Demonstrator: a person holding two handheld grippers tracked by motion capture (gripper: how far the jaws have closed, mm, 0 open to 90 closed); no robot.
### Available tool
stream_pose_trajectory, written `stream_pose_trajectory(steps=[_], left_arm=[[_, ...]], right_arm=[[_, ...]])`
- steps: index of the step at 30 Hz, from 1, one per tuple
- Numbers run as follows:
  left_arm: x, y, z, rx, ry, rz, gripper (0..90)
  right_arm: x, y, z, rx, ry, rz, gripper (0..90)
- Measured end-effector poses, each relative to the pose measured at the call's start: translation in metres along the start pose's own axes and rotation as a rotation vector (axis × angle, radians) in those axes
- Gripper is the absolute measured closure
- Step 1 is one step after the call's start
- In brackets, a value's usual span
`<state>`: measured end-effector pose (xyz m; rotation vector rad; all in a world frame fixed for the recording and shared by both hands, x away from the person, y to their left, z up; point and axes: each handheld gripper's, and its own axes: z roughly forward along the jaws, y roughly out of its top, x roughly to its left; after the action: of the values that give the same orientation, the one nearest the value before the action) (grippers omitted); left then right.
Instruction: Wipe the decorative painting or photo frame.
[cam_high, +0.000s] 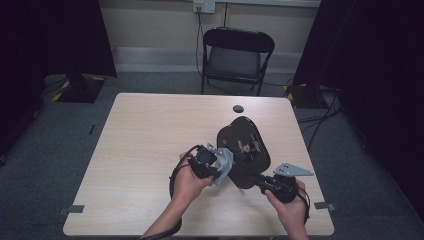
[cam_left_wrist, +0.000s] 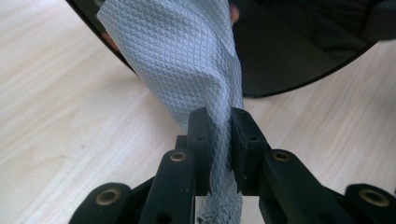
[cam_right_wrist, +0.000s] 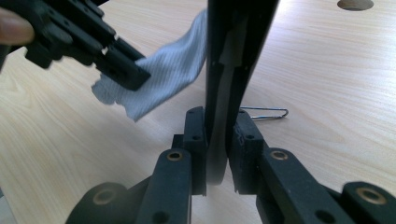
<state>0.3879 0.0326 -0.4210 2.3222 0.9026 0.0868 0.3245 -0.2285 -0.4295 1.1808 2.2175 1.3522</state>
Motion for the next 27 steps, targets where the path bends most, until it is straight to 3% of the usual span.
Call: stream_pose_trajectory(steps=[8, 15, 22, 27], left_arm=[[0.002, -0.017, 0.017, 0.032, -0.015, -0.032, 79.5], [0.003, -0.024, 0.026, 0.076, -0.012, -0.031, 79.5], [0.005, -0.029, 0.023, 0.083, -0.009, -0.036, 79.5], [0.007, -0.023, 0.009, 0.057, -0.01, -0.038, 79.5]], right_arm=[[0.0, 0.0, 0.0, 0.0, 0.0, -0.002, 79.3], [0.001, 0.0, 0.0, 0.0, 0.0, -0.002, 79.3], [0.0, 0.0, 0.001, -0.002, 0.001, -0.002, 79.3], [0.0, 0.0, 0.001, -0.003, 0.001, 0.002, 79.3]])
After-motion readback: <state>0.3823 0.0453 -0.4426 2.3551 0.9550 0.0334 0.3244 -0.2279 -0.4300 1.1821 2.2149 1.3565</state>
